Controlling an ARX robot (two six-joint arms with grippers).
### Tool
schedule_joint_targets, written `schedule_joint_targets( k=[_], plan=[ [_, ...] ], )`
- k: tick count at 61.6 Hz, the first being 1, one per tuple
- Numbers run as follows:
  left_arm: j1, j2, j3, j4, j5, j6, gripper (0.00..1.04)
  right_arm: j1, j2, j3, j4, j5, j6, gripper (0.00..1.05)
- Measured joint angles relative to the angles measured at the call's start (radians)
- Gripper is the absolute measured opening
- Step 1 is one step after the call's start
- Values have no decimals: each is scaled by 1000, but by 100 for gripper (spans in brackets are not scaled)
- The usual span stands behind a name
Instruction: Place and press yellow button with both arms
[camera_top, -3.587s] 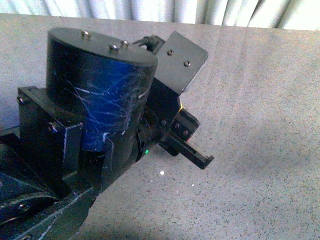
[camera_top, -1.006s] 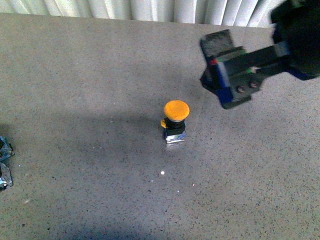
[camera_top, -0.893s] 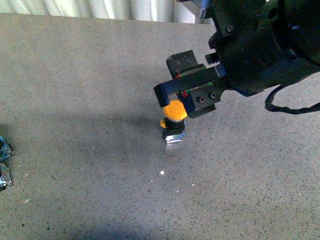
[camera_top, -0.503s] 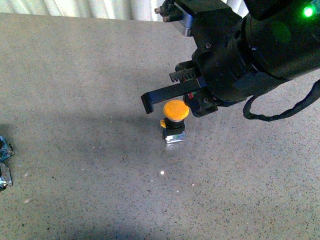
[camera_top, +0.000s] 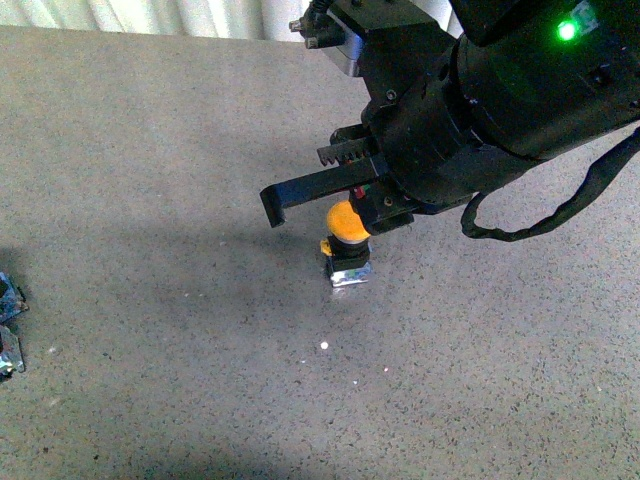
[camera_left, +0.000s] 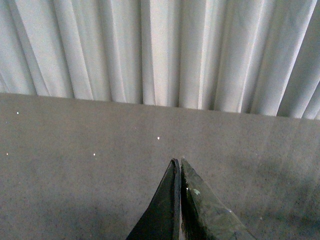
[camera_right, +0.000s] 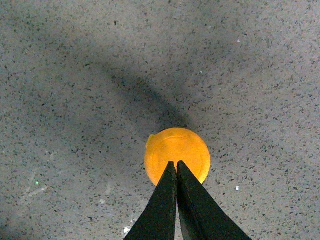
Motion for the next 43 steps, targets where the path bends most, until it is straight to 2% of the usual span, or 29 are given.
schedule_joint_targets(
  k=[25,43],
  plan=[
    [2,-2,0,-3,2,0,1,-6,48,34,-43,-8,49,1],
    [2,-2,0,-3,2,0,1,-22,55,37,-19,-38,80,1]
  ],
)
